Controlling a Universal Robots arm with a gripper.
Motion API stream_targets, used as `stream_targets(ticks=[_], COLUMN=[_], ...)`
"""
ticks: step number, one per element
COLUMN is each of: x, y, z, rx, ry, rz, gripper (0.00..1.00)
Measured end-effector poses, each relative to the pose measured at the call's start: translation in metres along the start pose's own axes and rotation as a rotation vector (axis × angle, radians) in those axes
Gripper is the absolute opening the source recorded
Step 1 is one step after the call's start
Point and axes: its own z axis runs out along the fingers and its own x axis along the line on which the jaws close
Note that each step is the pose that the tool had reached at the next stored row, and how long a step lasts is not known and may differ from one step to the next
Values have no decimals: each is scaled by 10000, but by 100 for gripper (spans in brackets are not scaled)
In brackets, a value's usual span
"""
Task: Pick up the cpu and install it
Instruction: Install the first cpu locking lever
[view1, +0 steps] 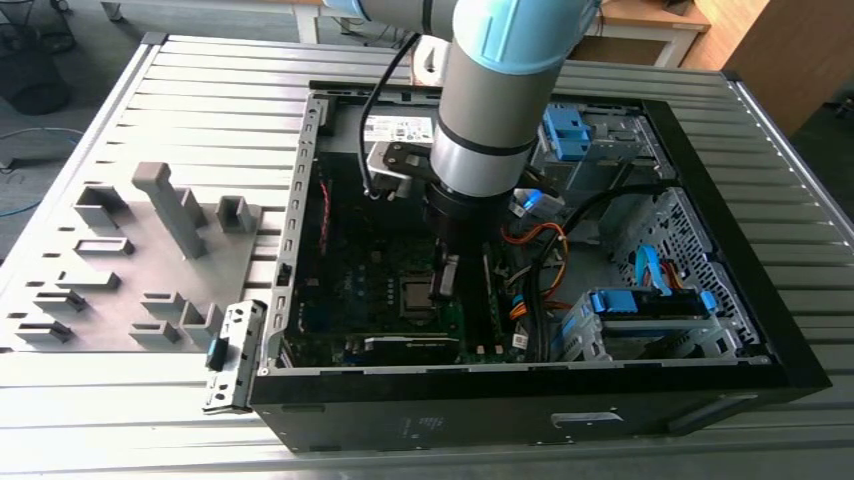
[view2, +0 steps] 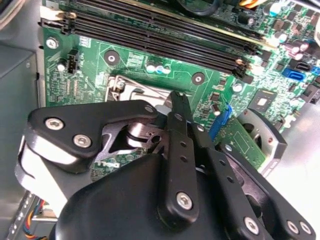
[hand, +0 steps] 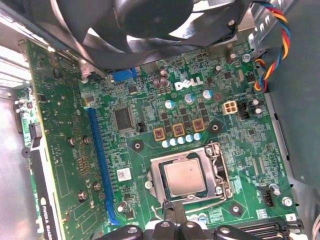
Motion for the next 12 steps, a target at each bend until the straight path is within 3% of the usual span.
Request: stream_targets(ticks=[3,6,12], x=[-20,-21,-24], y=[5,5,1], z=[1,2,14], rx=[4,11,-63], ry=[11,65,69], rz=[2,54,680], gripper=[11,11,11])
